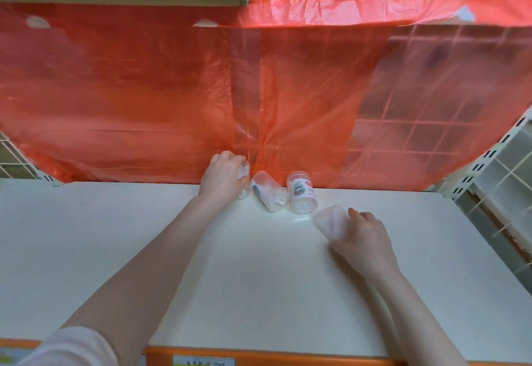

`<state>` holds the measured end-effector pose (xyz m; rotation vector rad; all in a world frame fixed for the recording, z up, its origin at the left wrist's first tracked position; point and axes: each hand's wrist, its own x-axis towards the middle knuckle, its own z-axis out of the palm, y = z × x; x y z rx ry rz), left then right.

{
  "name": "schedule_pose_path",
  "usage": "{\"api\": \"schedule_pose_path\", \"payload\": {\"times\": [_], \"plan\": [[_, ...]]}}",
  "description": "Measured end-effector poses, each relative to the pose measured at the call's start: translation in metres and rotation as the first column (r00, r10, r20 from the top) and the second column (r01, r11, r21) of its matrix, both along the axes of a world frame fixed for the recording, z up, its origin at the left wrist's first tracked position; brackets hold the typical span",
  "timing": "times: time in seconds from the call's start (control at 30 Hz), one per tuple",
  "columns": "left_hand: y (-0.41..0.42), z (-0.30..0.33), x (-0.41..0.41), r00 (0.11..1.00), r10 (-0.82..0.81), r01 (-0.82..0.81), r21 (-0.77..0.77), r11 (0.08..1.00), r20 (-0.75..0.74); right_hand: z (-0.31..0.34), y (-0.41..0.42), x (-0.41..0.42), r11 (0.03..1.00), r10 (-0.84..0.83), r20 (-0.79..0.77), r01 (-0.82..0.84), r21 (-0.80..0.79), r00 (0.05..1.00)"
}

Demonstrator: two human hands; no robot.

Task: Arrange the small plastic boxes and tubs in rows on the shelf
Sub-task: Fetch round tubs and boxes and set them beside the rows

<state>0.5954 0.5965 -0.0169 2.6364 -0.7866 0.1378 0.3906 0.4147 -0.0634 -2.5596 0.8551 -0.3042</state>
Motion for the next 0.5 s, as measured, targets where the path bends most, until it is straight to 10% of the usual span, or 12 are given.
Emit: {"api": "schedule_pose_path", "payload": {"times": [0.5], "plan": [[0.041, 0.022, -0.032, 0.990, -0.043, 0.066, 0.169, 0.983, -0.136, 0.004, 0.005, 0.003, 0.997, 0.058, -0.096, -0.062, -0.046, 0.994]]}}
